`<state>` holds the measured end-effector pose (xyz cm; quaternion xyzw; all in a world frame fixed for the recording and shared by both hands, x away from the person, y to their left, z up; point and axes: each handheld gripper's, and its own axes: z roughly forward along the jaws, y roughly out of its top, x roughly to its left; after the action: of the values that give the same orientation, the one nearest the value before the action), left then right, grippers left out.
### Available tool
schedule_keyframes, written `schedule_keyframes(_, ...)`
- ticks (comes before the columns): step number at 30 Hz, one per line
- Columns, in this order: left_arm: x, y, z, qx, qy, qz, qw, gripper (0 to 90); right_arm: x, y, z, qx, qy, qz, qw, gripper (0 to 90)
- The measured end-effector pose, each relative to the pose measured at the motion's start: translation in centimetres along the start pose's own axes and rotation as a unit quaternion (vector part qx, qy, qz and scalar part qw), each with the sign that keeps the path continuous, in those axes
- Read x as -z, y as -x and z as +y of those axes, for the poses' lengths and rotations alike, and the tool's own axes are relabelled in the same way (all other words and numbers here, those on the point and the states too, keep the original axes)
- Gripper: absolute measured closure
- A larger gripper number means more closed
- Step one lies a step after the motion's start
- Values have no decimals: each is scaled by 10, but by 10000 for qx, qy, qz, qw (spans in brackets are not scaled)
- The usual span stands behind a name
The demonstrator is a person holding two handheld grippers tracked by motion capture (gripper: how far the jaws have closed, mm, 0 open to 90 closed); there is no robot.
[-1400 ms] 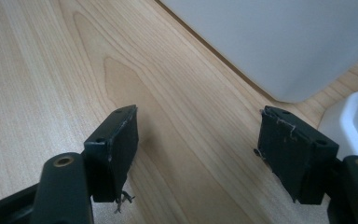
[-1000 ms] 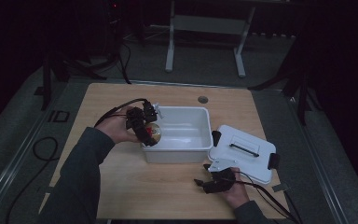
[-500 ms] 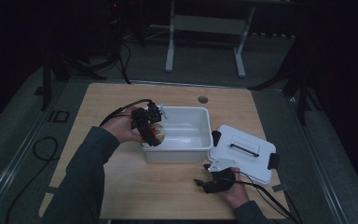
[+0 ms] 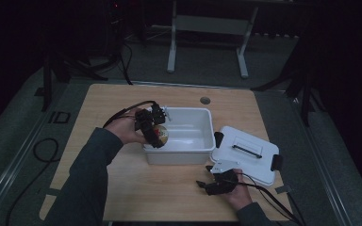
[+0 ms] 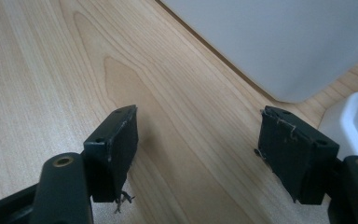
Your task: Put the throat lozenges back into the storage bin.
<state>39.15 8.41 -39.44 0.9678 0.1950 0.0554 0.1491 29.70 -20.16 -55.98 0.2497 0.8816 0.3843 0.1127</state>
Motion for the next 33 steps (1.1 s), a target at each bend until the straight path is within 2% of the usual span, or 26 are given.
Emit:
schedule_keyframes(3, -1, 0, 1, -8, -11, 10, 10000, 202, 0, 0, 0, 1, 0, 0, 10000, 280)
schedule_keyframes(6, 1, -2, 1, 93, 138, 62, 9998, 186, 0, 0, 0, 2, -1, -1, 10000, 280)
schedule_keyframes(9, 6, -3, 0, 139, 314, 24, 9994, 172, 0, 0, 0, 0, -1, -1, 10000, 280)
schedule_keyframes(11, 8, -3, -1, 119, 321, 71, 9994, 180, 0, 0, 0, 2, 0, 0, 10000, 278)
schedule_keyframes(15, 11, -3, -4, 112, 330, 174, 9992, 236, 0, 0, 0, 9, -4, 5, 10000, 276)
schedule_keyframes(17, 12, -4, -6, 114, 355, 159, 9992, 274, 0, 0, 0, 10, -2, 6, 10000, 274)
schedule_keyframes(22, 19, -3, -12, 118, 414, 313, 9986, 379, 0, 0, 0, 8, -5, 8, 10000, 275)
schedule_keyframes(24, 23, -3, -15, 83, 477, 440, 9979, 421, 0, 0, 0, 8, -6, 8, 10000, 275)
schedule_keyframes(27, 27, -2, -19, 62, 548, 471, 9974, 499, 0, 0, 0, 10, -5, 7, 10000, 274)
schedule_keyframes(28, 32, -1, -23, 58, 604, 592, 9964, 521, 0, 0, 0, 11, -4, 7, 10000, 274)
schedule_keyframes(29, 34, -1, -25, 58, 636, 615, 9961, 539, 0, 0, 0, 9, -6, 6, 10000, 274)
schedule_keyframes(33, 42, 1, -35, 96, 658, 732, 9951, 564, 0, 0, 0, 8, -7, 7, 10000, 274)
